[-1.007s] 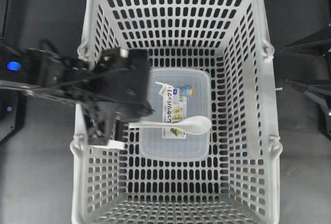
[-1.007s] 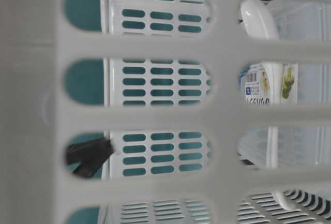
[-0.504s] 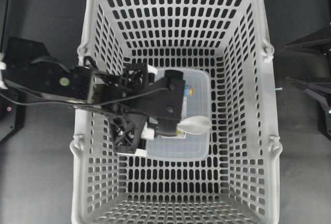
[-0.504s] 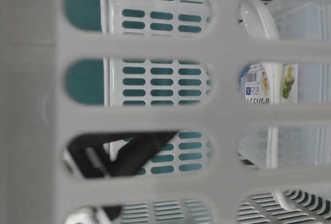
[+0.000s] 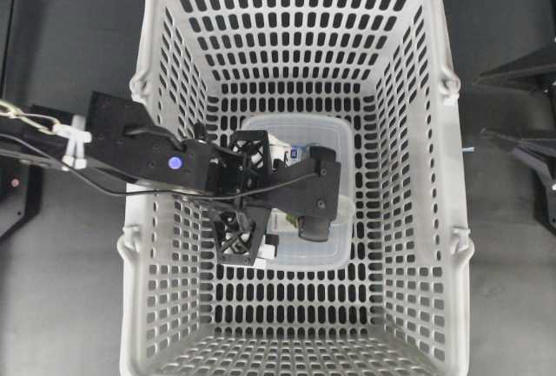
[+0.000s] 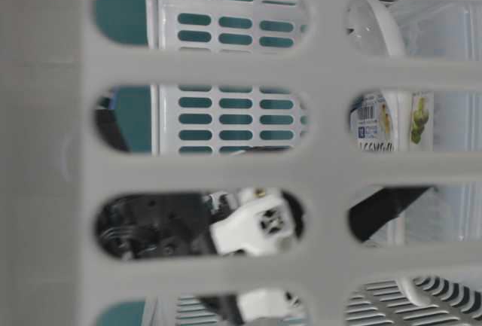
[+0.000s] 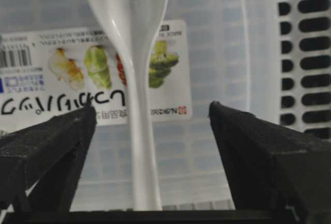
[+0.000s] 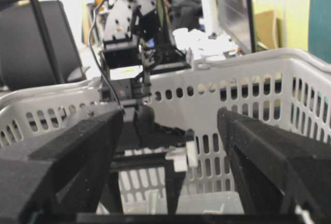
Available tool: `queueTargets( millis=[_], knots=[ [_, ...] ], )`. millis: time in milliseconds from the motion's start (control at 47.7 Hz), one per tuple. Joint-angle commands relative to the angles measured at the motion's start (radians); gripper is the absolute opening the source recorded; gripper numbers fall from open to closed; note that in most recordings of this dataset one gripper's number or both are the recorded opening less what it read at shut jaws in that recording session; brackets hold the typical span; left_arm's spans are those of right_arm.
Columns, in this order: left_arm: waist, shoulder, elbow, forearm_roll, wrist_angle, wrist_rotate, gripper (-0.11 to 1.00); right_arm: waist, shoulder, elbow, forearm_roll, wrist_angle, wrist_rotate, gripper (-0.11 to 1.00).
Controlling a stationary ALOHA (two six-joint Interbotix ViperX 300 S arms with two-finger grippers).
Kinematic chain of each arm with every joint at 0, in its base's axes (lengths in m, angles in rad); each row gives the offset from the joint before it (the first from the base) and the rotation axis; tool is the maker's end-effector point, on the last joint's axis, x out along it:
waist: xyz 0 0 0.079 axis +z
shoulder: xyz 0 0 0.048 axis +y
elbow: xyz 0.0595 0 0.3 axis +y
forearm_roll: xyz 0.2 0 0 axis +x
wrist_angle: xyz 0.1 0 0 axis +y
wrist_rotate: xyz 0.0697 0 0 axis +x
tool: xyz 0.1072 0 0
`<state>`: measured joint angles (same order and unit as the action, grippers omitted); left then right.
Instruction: Pick up the chinese spoon from the shopping basket with the left arm.
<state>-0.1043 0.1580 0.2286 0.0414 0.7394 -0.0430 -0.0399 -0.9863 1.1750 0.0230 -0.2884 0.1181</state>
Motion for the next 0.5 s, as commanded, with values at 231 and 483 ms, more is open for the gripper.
queueTargets(
  millis=[231,483],
  knots=[
    [0.006,-0.003,-0.005,0.003,-0.005,0.000,0.64,-0.003,0.006,-0.014,0.002,-0.005,-0.003,0.71],
    [0.011,-0.040,-0.040,0.003,0.009,0.003,0.13,-0.003,0.006,-0.012,0.002,-0.006,-0.003,0.71]
  ],
)
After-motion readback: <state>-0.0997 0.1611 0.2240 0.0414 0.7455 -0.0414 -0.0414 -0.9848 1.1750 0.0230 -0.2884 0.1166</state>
